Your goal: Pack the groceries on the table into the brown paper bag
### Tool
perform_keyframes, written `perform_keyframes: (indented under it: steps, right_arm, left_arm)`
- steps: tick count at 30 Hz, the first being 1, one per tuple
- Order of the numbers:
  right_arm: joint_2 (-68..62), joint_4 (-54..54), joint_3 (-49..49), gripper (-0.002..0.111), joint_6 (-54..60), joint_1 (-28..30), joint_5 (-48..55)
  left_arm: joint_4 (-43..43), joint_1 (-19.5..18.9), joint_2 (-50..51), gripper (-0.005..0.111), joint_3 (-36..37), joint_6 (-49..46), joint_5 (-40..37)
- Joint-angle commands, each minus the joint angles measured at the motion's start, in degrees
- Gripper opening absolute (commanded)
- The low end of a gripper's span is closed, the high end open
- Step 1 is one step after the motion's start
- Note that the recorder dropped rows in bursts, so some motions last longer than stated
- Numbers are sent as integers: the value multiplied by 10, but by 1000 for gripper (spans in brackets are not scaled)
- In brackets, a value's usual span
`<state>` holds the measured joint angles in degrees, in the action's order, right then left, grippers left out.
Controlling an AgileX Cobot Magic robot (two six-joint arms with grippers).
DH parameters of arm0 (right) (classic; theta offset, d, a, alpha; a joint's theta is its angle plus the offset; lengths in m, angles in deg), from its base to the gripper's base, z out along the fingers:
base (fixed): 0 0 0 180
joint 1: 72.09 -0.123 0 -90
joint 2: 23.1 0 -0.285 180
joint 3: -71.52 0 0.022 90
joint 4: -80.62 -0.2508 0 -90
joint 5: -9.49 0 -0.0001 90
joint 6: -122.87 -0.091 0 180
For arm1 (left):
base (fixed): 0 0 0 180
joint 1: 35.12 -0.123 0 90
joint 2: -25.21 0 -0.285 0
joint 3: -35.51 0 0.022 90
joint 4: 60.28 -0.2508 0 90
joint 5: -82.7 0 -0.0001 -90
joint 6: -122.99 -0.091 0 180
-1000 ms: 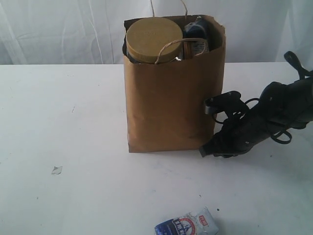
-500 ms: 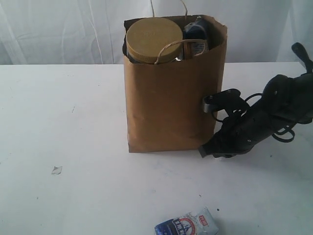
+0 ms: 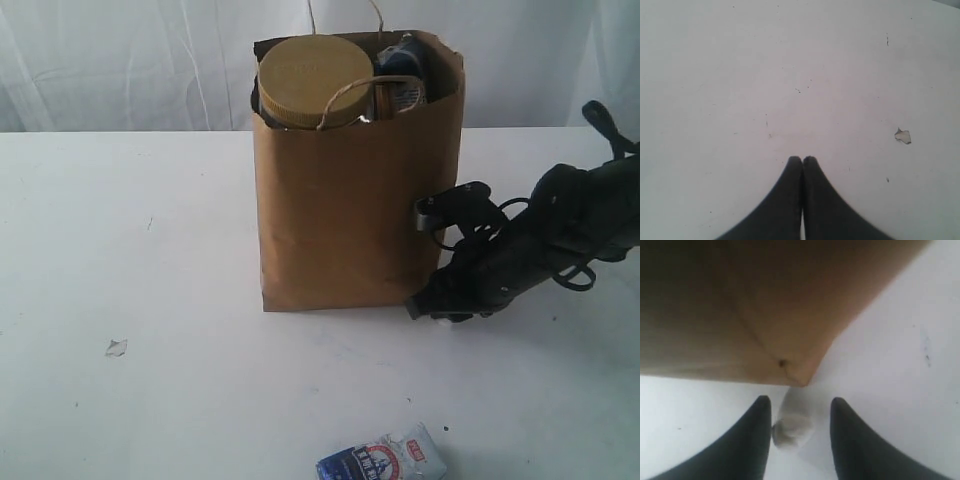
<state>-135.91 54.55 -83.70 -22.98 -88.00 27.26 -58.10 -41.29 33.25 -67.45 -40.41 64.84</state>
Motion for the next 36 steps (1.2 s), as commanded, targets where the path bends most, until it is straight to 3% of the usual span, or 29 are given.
perform_keyframes:
  steps: [1,11,23,36]
  right_arm:
    - [-7,1,-1,37,2,0,7]
    - [-7,0,-4,13,1,0,59]
    - [73,4,-8,14,-44,0,235]
    - [276,-28,-11,14,-64,0,497]
  left_arm:
    - [3,3,-2,0,2,-1,-13]
    - [3,3,-2,0,2,-1,-13]
    - [3,3,-2,0,2,-1,-13]
    - [3,3,-2,0,2,-1,-13]
